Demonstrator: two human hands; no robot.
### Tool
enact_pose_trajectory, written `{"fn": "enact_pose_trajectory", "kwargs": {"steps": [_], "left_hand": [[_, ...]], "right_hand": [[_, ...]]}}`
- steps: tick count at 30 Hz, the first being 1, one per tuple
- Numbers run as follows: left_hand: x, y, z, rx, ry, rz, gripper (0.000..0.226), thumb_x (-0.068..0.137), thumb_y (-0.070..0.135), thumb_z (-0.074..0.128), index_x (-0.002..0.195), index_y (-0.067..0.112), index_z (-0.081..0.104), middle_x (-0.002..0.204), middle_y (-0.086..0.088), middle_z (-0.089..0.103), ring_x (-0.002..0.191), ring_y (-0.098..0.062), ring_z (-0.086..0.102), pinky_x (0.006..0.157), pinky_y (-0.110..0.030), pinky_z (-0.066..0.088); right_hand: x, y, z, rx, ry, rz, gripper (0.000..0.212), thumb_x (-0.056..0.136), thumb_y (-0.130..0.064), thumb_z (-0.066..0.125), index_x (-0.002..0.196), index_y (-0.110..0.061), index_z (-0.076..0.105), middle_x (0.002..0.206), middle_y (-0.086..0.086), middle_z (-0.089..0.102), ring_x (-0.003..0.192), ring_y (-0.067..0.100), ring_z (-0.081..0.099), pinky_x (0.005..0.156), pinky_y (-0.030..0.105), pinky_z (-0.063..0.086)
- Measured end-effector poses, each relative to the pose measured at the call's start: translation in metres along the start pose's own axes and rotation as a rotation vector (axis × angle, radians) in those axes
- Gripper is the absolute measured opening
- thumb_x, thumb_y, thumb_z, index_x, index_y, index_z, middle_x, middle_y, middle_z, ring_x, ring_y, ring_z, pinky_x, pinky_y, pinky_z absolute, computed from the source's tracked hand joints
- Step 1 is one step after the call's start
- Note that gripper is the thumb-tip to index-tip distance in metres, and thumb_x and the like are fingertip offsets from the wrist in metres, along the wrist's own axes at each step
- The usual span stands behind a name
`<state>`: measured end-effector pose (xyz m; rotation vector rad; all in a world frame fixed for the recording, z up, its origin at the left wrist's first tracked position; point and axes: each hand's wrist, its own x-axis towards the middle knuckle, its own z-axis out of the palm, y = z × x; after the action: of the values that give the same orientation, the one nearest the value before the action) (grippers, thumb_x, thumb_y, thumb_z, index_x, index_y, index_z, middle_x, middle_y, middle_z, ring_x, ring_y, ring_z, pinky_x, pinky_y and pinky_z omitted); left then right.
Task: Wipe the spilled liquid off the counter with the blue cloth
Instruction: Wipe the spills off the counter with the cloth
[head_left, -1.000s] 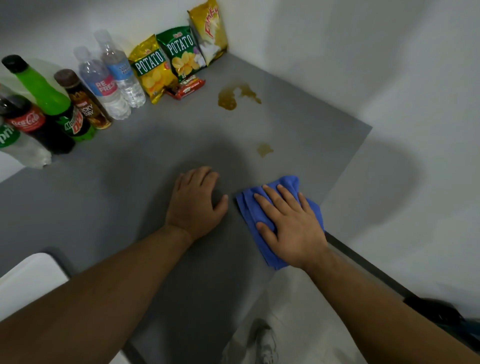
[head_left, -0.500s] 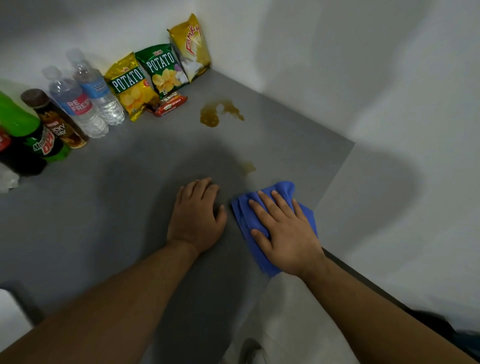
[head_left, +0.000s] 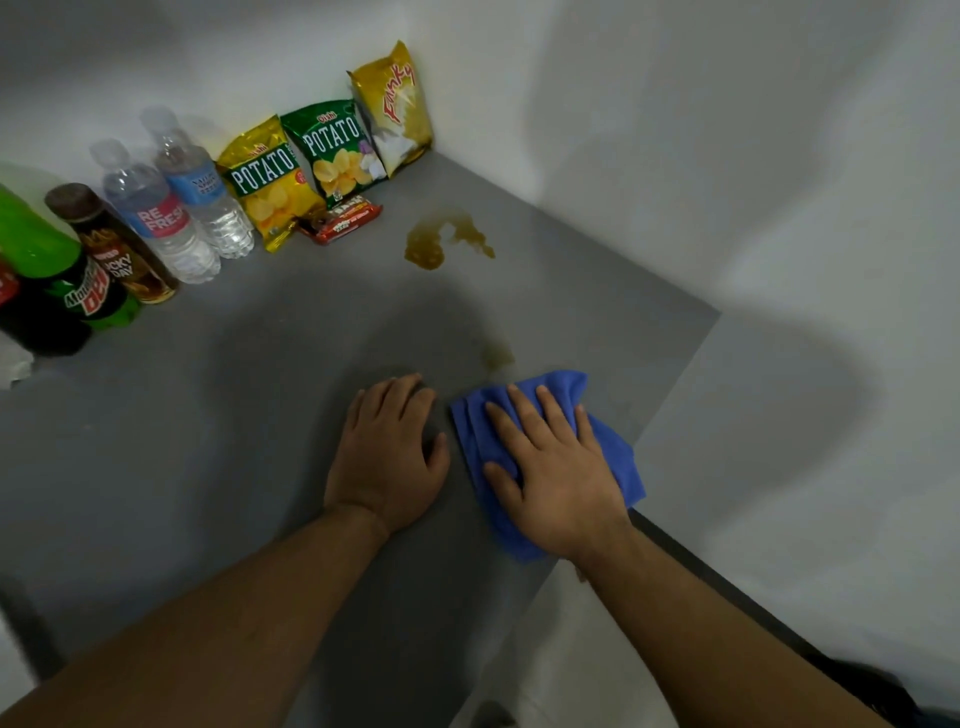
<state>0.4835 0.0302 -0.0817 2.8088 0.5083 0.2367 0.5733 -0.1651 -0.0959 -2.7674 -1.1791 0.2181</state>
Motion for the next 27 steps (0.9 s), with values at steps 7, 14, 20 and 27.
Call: {"fn": "enact_pose_trajectory", "kwargs": {"steps": [7, 14, 20, 27], "left_hand": [[0.001, 0.0, 0.0, 0.01, -0.008, 0.014, 0.05, 0.087, 0.036, 0.056, 0.129, 0.01, 0.061, 0.145, -0.011, 0.054, 0.133, -0.035, 0.048, 0.115, -0.054, 0.033], [-0.001, -0.003, 0.003, 0.017, -0.013, 0.016, 0.054, 0.088, 0.041, 0.05, 0.132, 0.011, 0.06, 0.147, -0.009, 0.052, 0.135, -0.034, 0.047, 0.118, -0.053, 0.032], [0.0, -0.001, 0.003, 0.021, -0.013, 0.013, 0.056, 0.088, 0.043, 0.046, 0.13, 0.011, 0.063, 0.145, -0.009, 0.055, 0.133, -0.035, 0.049, 0.116, -0.054, 0.034], [0.003, 0.001, 0.002, 0.034, -0.011, 0.015, 0.055, 0.086, 0.042, 0.046, 0.127, 0.01, 0.064, 0.143, -0.011, 0.056, 0.129, -0.036, 0.052, 0.113, -0.055, 0.037]], "right_hand": [[-0.003, 0.06, -0.01, 0.002, 0.02, 0.048, 0.071, 0.099, -0.071, 0.019, 0.163, -0.041, 0.017, 0.172, -0.015, 0.009, 0.16, 0.017, 0.0, 0.127, 0.045, -0.003], [0.04, 0.039, -0.012, -0.005, 0.0, 0.179, 0.072, 0.1, -0.067, 0.006, 0.164, -0.037, 0.001, 0.174, -0.006, -0.004, 0.159, 0.026, -0.009, 0.127, 0.057, -0.001], [-0.011, 0.079, -0.01, 0.052, 0.006, -0.047, 0.064, 0.104, -0.069, 0.017, 0.163, -0.046, 0.009, 0.171, -0.021, 0.0, 0.158, 0.009, -0.012, 0.128, 0.046, -0.004], [0.057, 0.088, -0.024, -0.021, -0.012, 0.254, 0.067, 0.103, -0.065, 0.014, 0.164, -0.041, 0.0, 0.173, -0.011, -0.007, 0.159, 0.023, -0.011, 0.126, 0.056, -0.003]]}}
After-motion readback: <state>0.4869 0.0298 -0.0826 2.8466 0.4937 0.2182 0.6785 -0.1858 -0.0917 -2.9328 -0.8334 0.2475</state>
